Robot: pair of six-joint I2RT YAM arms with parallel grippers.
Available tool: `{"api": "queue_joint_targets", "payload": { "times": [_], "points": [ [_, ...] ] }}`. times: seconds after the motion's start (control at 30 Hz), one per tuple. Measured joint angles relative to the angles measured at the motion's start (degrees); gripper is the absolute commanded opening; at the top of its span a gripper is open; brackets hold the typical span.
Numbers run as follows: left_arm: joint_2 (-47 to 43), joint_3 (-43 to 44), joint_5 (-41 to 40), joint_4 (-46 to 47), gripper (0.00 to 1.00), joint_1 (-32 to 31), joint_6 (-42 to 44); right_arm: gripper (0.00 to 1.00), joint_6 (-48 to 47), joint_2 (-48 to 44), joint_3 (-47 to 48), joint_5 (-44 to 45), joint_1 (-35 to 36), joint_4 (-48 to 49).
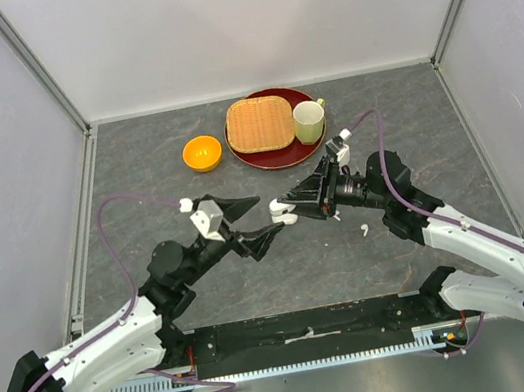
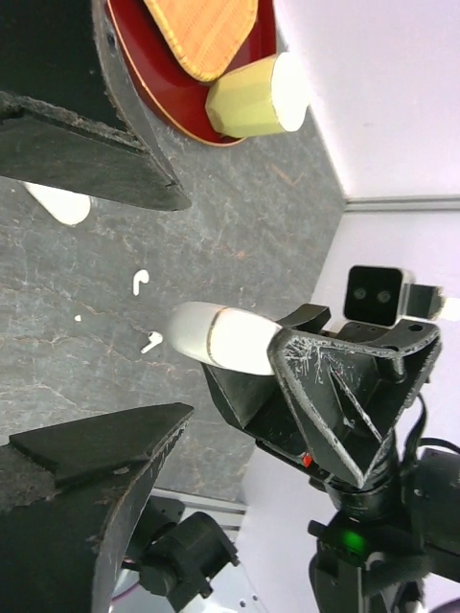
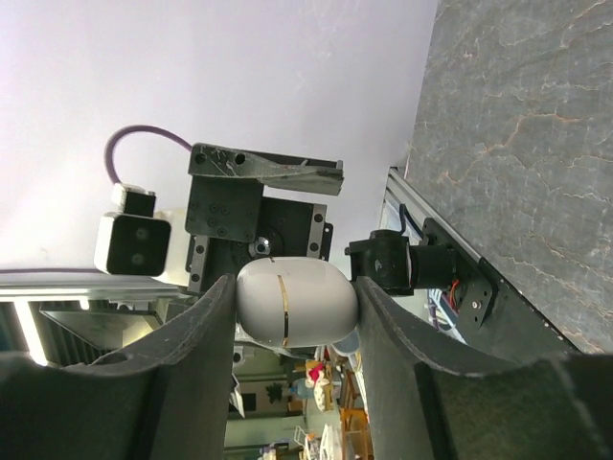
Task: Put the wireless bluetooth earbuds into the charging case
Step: Pick up the charging case at the center of the board.
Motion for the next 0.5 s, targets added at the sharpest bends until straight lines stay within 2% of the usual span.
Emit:
{"api": "queue_joint_targets", "payload": {
  "times": [0.2, 0.5],
  "points": [
    [-5.2, -11.6, -1.3, 15.1, 0.88, -0.1, -0.5, 0.0, 1.1, 0.0, -0.8, 0.9, 0.0, 0.8],
    [-4.4, -12.8, 0.1, 24.9, 0.8, -0.1, -0.3, 0.0, 1.6, 0.5, -0.8, 0.0, 0.0, 1.5]
  ]
}}
